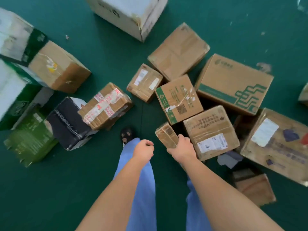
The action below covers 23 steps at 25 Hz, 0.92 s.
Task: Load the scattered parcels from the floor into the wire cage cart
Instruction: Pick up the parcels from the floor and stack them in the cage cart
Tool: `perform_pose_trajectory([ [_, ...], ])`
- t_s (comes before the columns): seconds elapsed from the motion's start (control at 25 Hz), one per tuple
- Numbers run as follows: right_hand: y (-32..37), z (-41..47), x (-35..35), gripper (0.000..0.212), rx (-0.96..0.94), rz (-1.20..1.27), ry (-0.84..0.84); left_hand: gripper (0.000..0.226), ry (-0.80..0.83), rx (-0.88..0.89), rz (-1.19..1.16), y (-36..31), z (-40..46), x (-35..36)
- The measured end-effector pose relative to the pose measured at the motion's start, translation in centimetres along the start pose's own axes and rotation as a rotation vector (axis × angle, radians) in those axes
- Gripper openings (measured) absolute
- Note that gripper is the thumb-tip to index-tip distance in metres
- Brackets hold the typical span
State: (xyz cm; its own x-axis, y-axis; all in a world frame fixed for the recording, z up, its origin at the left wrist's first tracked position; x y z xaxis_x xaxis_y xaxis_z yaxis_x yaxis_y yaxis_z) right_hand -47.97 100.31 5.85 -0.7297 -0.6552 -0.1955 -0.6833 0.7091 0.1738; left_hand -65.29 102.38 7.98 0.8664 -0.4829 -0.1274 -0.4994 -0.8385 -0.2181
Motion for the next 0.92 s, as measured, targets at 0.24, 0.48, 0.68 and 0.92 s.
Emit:
perform_pose_trajectory([
  [0.24, -2.6, 10.8, 4.8, 0.114, 0.202, -0.05, -0.005, 0.018, 0.128, -0.039, 0.276, 2.2, 13.0, 0.6],
  [0.48, -4.5, 14.2, 5.8, 0.113, 0.249, -0.122, -0.046, 0.018, 0.206, -0.041, 0.431, 3.4, 18.0, 0.2],
  [0.68, -0.9, 12.3, 5.5, 0.097, 0.151, -0.03, -0.065, 0.021, 0.163, -0.048, 0.445, 2.3, 17.8, -3.6],
  [0.92, 7.3, 13.0, 3.0, 0.083, 0.187, 0.333, -0.147, 0.019, 0.068, 0.015, 0.467, -3.5, 18.1, -9.8],
])
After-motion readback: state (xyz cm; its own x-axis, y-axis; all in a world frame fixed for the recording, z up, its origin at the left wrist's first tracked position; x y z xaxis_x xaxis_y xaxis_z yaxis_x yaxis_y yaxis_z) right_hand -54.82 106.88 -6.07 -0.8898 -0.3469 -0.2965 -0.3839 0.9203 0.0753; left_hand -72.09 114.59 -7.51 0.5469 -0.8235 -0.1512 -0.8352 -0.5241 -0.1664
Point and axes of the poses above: each hand's wrist, its own z-axis towards the middle knuckle, its own x-axis out of the palm, y = z × x, the point moved 8 cm from there along z, towards the middle knuckle, and after that the axes turned 12 degrees about y, right-handed, at the moved point
